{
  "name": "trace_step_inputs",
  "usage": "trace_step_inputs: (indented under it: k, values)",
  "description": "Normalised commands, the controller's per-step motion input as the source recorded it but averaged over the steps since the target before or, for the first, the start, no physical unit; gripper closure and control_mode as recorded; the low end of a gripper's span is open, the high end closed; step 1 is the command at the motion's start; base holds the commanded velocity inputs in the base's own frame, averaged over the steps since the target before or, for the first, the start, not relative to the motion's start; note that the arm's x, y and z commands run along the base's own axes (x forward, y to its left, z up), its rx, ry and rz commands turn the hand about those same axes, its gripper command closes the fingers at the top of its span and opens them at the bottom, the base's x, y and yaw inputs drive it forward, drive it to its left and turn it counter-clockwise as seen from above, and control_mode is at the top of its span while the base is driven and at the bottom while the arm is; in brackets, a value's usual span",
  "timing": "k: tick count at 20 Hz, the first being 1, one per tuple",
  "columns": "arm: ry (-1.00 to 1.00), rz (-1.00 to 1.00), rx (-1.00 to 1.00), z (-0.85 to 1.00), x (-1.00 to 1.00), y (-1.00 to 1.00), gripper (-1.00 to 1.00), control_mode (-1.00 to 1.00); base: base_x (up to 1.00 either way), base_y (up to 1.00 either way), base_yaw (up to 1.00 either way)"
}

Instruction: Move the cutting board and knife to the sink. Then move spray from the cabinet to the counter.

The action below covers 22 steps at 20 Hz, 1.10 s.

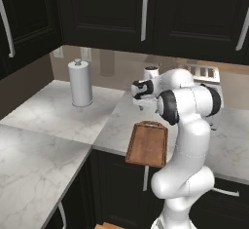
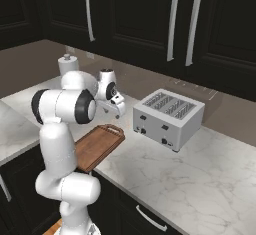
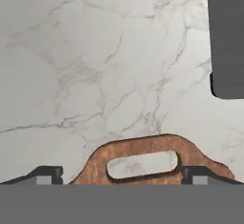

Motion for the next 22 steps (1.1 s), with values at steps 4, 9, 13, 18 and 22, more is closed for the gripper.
trace_step_inputs:
  k: [4,9,13,18,22]
  values:
    - [0.0,0.0,-0.06,0.82,-0.63,0.03,-1.0,-1.0,0.0,0.0,0.0]
    - [0.0,0.0,-0.08,0.49,-0.72,0.17,-1.0,-1.0,0.0,0.0,0.0]
    - [0.0,0.02,-0.09,0.13,-0.81,0.25,-1.0,-1.0,0.0,0.0,0.0]
    - [0.0,0.05,-0.11,0.25,-0.8,0.23,-1.0,-1.0,0.0,0.0,0.0]
    - [0.04,0.1,-0.13,0.16,-0.81,0.27,-1.0,-1.0,0.0,0.0,0.0]
